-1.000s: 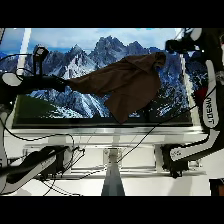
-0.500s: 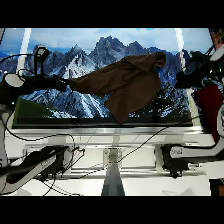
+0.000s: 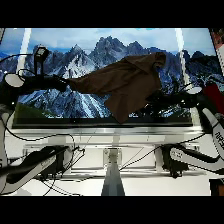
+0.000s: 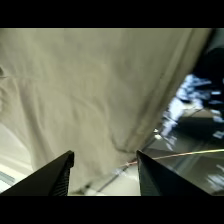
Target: Fold the clothes and pants, and hang the long-sleeved shirts on hangers.
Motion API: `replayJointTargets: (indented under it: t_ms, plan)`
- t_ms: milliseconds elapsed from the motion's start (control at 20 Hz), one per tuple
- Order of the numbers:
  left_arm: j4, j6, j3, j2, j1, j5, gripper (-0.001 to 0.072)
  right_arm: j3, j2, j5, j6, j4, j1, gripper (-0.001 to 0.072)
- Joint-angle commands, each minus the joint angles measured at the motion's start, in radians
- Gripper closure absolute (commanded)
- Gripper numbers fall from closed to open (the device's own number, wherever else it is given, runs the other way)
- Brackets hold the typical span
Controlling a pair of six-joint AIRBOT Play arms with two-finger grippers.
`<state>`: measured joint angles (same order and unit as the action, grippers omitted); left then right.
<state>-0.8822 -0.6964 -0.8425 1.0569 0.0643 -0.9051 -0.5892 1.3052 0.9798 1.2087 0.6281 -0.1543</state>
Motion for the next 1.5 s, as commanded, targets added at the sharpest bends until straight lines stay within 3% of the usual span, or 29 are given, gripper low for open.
replayJointTargets:
  t_ms: [0,100,250,400,600,750,950,1100,1450]
  plan:
    - [0.000,0.000,0.000,0.000,0.000,0.001,0.0696,0.046,0.031,-0.173,0.035,-0.105,0.083,0.0268]
    - [0.000,0.000,0.000,0.000,0.000,0.001,0.0696,0.045,0.031,-0.229,0.063,-0.125,0.086,0.0277]
    - [0.000,0.000,0.000,0.000,0.000,0.001,0.0696,0.023,0.031,-0.234,0.061,-0.120,0.086,0.0582]
    - [0.006,0.000,0.000,-0.001,0.000,0.005,0.0696,-0.075,0.017,-0.194,0.053,-0.061,0.086,0.0695]
    - [0.036,-0.005,-0.037,-0.027,0.007,0.110,0.0697,-0.325,-0.086,-0.159,0.054,0.122,0.086,0.0695]
    - [0.107,-0.064,-0.098,-0.088,0.041,0.280,0.0697,-0.563,-0.200,-0.176,0.054,0.284,0.086,0.0695]
    - [0.266,-0.063,-0.124,-0.238,0.093,0.526,0.0697,-0.839,-0.352,-0.283,0.054,0.454,0.086,0.0695]
    - [0.266,-0.063,-0.124,-0.384,0.100,0.614,0.0697,-0.947,-0.458,-0.358,0.054,0.501,0.086,0.0695]
    - [0.266,-0.063,-0.124,-0.694,0.100,0.925,0.0697,-0.991,-0.666,-0.339,0.055,0.464,0.086,0.0695]
